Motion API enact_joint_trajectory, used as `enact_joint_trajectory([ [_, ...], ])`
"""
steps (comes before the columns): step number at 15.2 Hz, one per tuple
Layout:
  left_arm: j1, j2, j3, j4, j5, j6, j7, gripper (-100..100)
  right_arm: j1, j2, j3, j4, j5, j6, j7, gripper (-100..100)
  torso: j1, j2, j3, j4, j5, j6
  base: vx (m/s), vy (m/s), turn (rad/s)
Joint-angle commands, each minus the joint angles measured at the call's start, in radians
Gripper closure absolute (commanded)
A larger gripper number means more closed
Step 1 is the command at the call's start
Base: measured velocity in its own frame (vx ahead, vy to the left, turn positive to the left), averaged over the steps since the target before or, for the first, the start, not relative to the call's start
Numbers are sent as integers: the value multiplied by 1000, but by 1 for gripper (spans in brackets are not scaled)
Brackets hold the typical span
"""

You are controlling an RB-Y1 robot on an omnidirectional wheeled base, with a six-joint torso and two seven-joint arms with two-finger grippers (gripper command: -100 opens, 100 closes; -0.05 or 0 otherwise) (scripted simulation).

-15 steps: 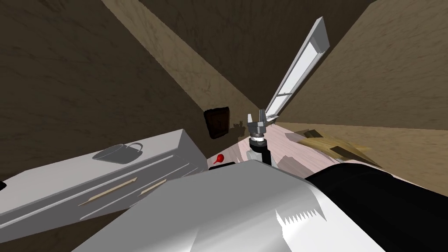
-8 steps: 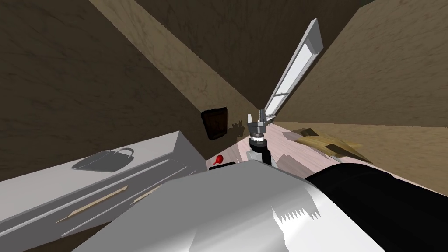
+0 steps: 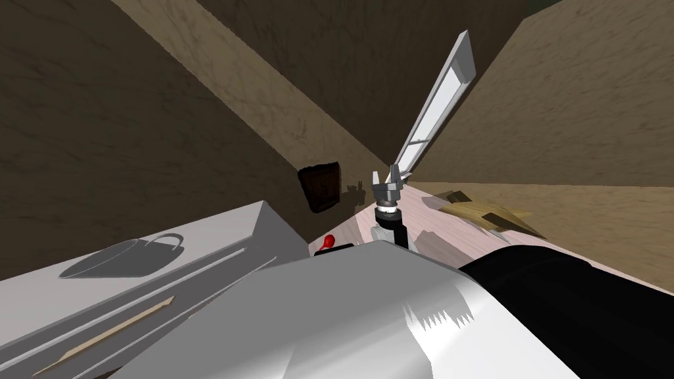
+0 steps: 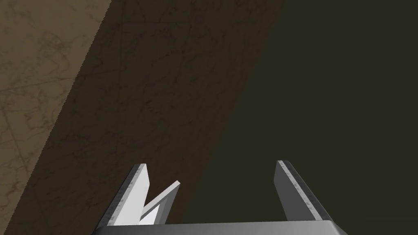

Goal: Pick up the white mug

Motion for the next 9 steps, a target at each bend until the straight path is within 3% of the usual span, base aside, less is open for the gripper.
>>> enact_joint_trajectory([
  [1, 16, 11, 21, 3, 34, 34, 2, -100, 0, 0, 0, 0, 0, 0, 0, 0, 0, 0, 0, 0, 0, 0, 35, -6, -32],
  [2, 59, 44, 61, 14, 68, 66, -2, -100, 0, 0, 0, 0, 0, 0, 0, 0, 0, 0, 0, 0, 0, 0, 45, -13, -59],
  [4, 65, 44, 74, 14, 103, 90, -2, -100, 0, 0, 0, 0, 0, 0, 0, 0, 0, 0, 0, 0, 0, 0, 41, -8, -59],
  [5, 107, 76, 113, 25, 131, 122, -7, -100, 0, 0, 0, 0, 0, 0, 0, 0, 0, 0, 0, 0, 0, 0, 44, -9, -83],
  [7, 113, 76, 125, 25, 170, 145, -7, -100, 0, 0, 0, 0, 0, 0, 0, 0, 0, 0, 0, 0, 0, 0, 36, -5, -55],
  [8, 154, 108, 165, 35, 197, 179, -11, -100, 0, 0, 0, 0, 0, 0, 0, 0, 1, 0, 0, 0, 0, 0, 36, -7, -66],
  [9, 161, 108, 174, 35, 219, 197, -11, -100, 0, 0, 0, 0, 0, 0, 0, 0, 1, 0, 0, 0, 0, 0, 40, -2, -76],
])
